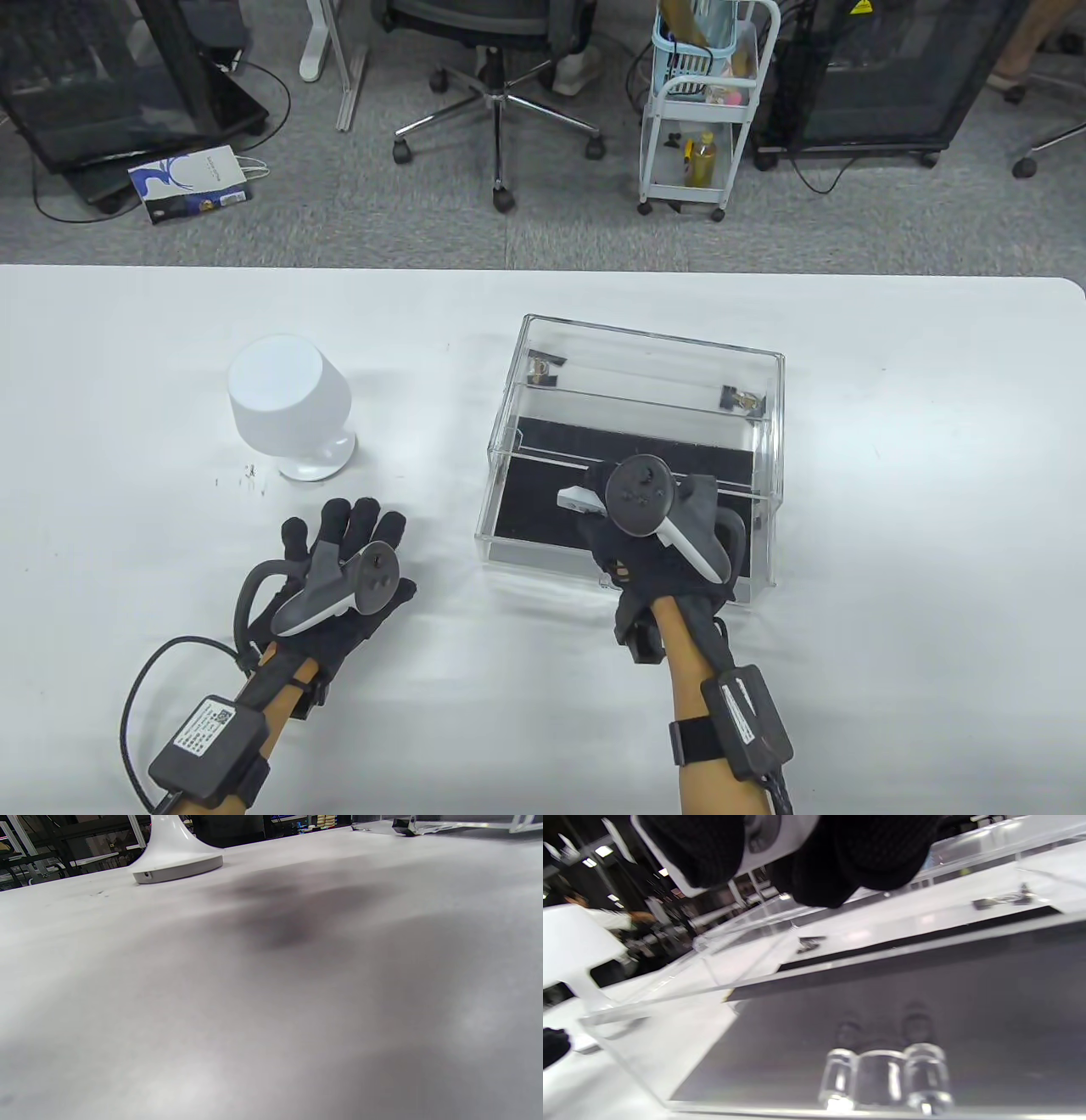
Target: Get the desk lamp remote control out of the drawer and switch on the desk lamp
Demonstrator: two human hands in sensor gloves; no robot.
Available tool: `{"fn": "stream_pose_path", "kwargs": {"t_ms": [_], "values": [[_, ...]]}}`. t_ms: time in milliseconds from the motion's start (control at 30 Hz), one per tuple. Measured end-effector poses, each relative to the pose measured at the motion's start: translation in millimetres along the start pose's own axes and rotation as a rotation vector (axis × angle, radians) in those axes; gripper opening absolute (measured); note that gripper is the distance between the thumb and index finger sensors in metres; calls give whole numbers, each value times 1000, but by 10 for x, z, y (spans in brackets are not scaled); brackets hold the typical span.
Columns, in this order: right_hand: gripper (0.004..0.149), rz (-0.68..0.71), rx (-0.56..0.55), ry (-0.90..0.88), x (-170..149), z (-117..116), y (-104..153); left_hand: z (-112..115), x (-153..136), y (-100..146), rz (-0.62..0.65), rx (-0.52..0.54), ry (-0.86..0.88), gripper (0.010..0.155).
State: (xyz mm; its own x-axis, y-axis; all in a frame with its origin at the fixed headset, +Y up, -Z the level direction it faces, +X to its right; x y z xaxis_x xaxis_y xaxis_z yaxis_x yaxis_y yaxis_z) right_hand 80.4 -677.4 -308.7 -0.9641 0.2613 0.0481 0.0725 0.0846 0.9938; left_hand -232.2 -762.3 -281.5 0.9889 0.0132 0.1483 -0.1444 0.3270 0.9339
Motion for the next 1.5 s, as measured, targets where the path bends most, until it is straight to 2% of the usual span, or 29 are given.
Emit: {"fn": "stream_pose_path", "kwargs": {"t_ms": [200,367,467,567,700,1033,1267,1367,1500], "values": [[63,46,36,-128,-93,-74,42,2,-19,-7,-6,0,0,76],[63,-1,8,-72,-201,-119,44,12,-42,-14,-18,-10,9,76],[70,-65,-82,-62,-254,-113,57,11,-46,-12,-17,-9,7,76],[67,-108,-173,-27,-275,-80,90,0,-49,-6,-15,-6,12,76],[64,-125,-204,-15,-287,-71,100,7,-58,-7,-15,-7,11,76],[54,-135,-211,41,-261,-77,87,31,-72,-13,-16,-9,11,76],[58,-140,-226,73,-280,-126,83,36,-83,-18,-18,-4,16,76],[58,-140,-196,152,-285,-169,53,40,-83,-21,-18,1,15,76],[55,-159,-131,152,-323,-239,-6,43,-83,-24,-11,-8,22,76]]}}
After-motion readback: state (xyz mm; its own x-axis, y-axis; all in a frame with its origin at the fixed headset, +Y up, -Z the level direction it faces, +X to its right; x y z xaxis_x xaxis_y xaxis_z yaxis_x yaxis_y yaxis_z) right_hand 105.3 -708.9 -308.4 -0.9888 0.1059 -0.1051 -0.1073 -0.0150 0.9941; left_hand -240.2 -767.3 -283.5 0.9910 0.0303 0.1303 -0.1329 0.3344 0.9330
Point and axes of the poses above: the tracker on the back of each hand, its own x axis roughly to the thumb side, its own y axis roughly from the fingertips to the wrist, z = x × y, the point moved 2 cm from there along -y, roughly from the wrist to the fingertips, and after that the axes turned 9 degrees about y, right-handed, at the moved point
